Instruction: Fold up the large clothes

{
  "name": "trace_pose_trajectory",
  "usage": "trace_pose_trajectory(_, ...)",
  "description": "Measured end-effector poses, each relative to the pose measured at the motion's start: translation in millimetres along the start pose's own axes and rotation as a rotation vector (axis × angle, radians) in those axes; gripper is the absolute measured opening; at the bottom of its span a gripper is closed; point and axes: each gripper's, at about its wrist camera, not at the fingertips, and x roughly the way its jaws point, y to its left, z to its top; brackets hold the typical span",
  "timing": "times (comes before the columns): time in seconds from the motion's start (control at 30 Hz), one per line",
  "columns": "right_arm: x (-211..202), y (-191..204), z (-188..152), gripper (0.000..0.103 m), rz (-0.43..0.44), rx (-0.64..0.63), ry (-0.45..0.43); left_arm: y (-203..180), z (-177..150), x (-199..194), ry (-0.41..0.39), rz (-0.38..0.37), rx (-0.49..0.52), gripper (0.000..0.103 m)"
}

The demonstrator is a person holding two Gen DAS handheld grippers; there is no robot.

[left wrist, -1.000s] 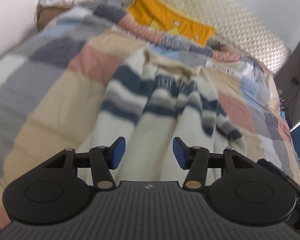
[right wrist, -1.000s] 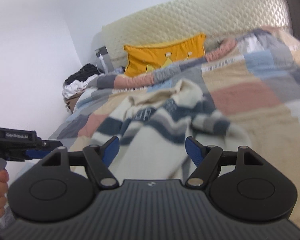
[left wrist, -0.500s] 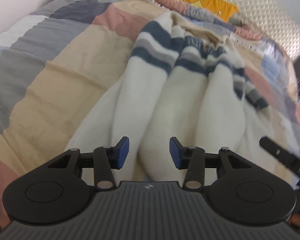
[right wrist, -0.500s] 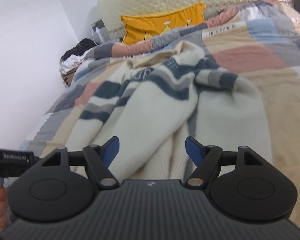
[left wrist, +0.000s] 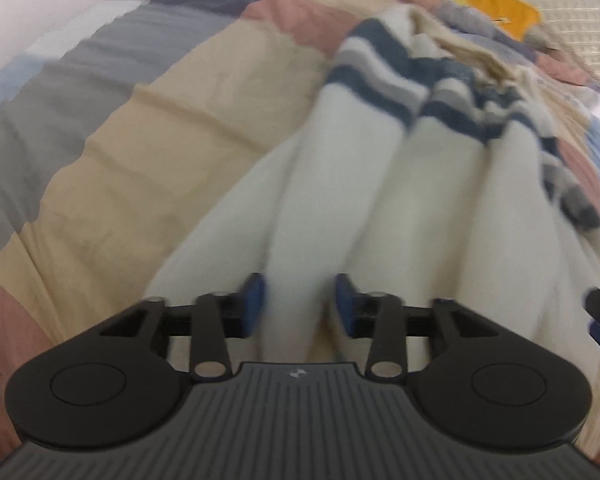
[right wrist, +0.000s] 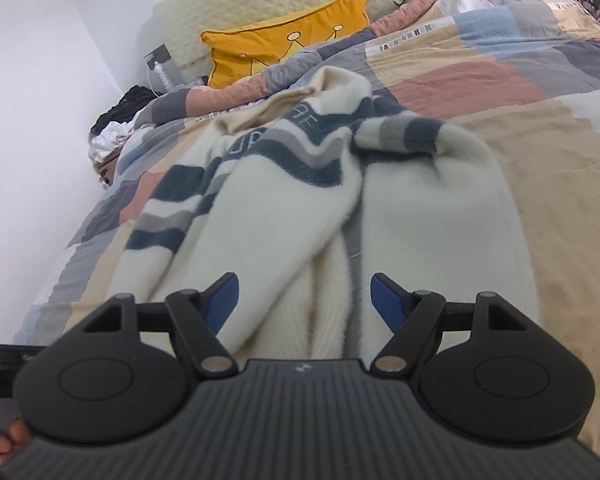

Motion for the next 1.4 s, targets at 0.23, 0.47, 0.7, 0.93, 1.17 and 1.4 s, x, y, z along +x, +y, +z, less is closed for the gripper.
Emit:
trace_pose_trajectory(0.23,4,-6,-1,0.075,-0.015,0.023,0.021,13,23,2,0.016,-0.014,-0.05,0.013)
trace_pose_trajectory(0.47,9,-13,-1,0.075,-0.002,0.056,0.043,45,80,-18,-0.058,0.012,-0.126,0.012)
trace_pose_trajectory(0.7,13,-9,0,0.075,0.006,0.026,0.038,70,143,-11,-0.173,0.134,-0.133,0.012)
trace_pose_trajectory(0.93,22,4,4,0.075,0.031,-0.063,-0.012,98,197,34,-0.165,0.256,-0.075,0.013)
trace_pose_trajectory(1.17,35,11,4,0.075,0.016,-0.13,-0.007,142,183,60,-0.175,0.316,-0.062,0.014)
trace_pose_trajectory(1.4,40,12,-1,0.075,0.0,-0.114,0.035,148,171,24,-0.196,0.244,-0.15,0.026)
